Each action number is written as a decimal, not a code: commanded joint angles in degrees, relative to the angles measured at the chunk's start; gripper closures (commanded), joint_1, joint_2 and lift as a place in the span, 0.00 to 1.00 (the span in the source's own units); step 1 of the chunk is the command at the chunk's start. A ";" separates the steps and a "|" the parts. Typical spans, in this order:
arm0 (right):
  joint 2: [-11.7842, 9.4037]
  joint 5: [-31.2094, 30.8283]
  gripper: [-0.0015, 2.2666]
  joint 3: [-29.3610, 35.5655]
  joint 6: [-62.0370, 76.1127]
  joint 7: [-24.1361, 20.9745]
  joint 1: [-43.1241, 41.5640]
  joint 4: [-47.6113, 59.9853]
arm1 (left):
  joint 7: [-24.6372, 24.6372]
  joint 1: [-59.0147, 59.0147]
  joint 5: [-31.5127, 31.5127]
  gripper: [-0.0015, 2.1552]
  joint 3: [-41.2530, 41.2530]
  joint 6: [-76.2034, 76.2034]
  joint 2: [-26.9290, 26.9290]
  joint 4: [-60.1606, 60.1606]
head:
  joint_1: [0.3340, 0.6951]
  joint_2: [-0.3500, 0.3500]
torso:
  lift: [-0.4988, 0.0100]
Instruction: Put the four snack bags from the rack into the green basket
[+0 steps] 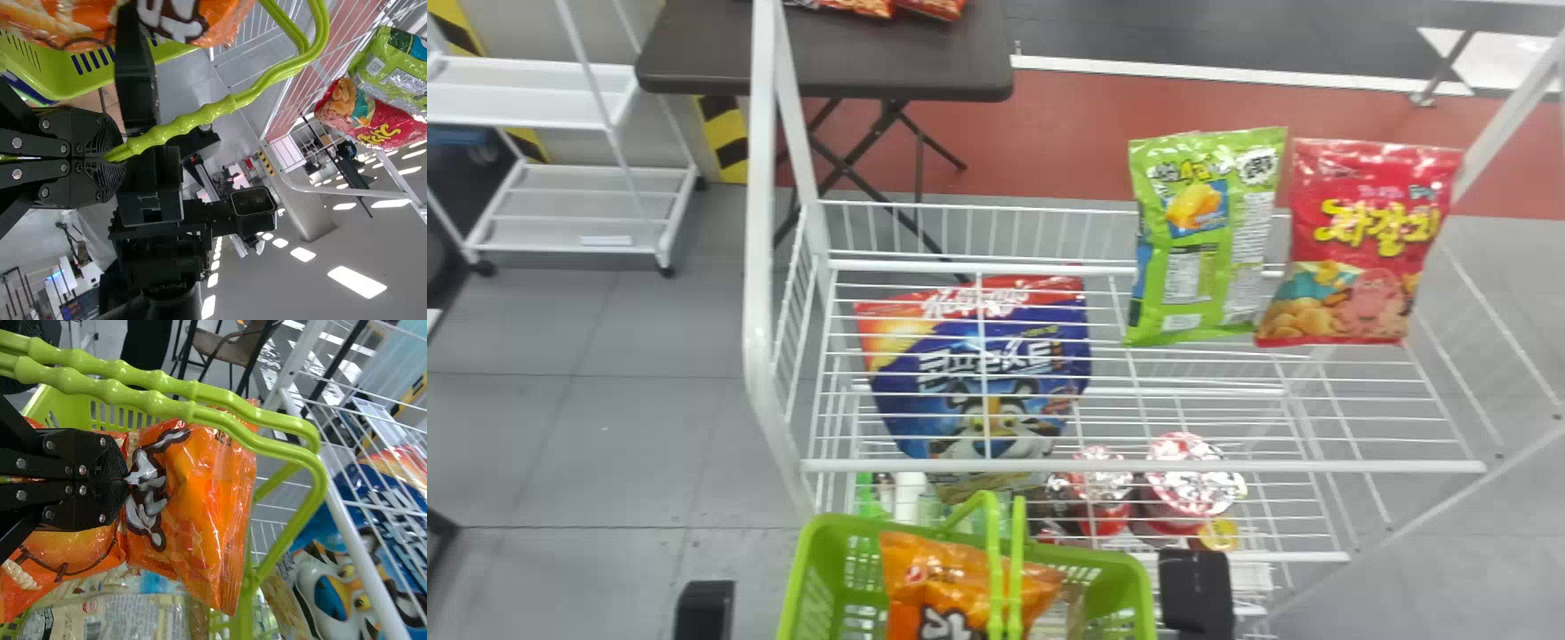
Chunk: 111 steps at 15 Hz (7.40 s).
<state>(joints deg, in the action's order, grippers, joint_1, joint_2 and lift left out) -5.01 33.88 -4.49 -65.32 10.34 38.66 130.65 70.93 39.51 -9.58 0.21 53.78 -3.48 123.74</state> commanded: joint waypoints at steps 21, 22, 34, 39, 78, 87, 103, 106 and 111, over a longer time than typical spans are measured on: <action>0.09 -29.04 0.05 8.45 36.36 -7.27 -19.15 -4.79 | 0.00 0.13 0.44 0.85 0.93 -0.91 -0.48 -0.52 | 1.00 0.00 | 0.97; 0.18 -30.01 0.05 8.36 35.48 -7.35 -21.78 -6.90 | 0.00 0.13 0.44 0.85 0.93 -0.91 -0.56 -0.52 | 1.00 0.00 | 0.97; -0.26 -29.74 0.42 7.66 31.09 1.17 -39.36 -28.26 | 0.26 -0.13 0.00 0.85 0.40 -0.73 -1.00 -0.52 | 1.00 0.00 | 0.97; 0.00 -29.22 0.98 7.74 32.67 1.00 -35.14 -25.01 | 0.18 -0.13 -0.09 0.85 0.23 -0.73 -1.09 -0.70 | 1.00 0.03 | 0.97; 5.07 -1.80 0.00 13.81 4.37 11.63 4.85 -5.32 | 0.09 1.54 -0.70 0.85 0.49 -4.07 -0.30 -0.70 | 1.00 0.03 | 0.97; 5.07 -9.09 0.03 15.04 9.11 10.58 6.87 3.03 | 0.00 1.36 -0.62 0.85 0.58 -4.60 -0.30 -0.96 | 1.00 0.00 | 0.97; 5.07 -33.35 0.03 23.30 44.44 0.73 -30.57 -22.28 | -0.26 0.22 -0.79 0.85 0.31 -3.90 -1.18 -1.93 | 1.00 0.00 | 0.97; 3.26 -33.79 0.03 24.44 42.16 1.00 -34.44 -26.85 | -0.26 -0.22 -0.70 0.85 0.67 -3.37 -1.18 -1.84 | 1.00 0.00 | 0.97; 1.24 -33.88 0.07 26.29 32.67 3.63 -39.80 -31.34 | -0.26 -0.22 -0.88 0.85 0.67 -3.37 -1.44 -1.84 | 1.00 0.00 | 0.97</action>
<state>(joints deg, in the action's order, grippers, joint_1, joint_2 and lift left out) -3.30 -0.16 21.72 -29.39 13.32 -0.01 99.93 70.74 39.29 -10.43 0.84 50.41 -4.87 121.90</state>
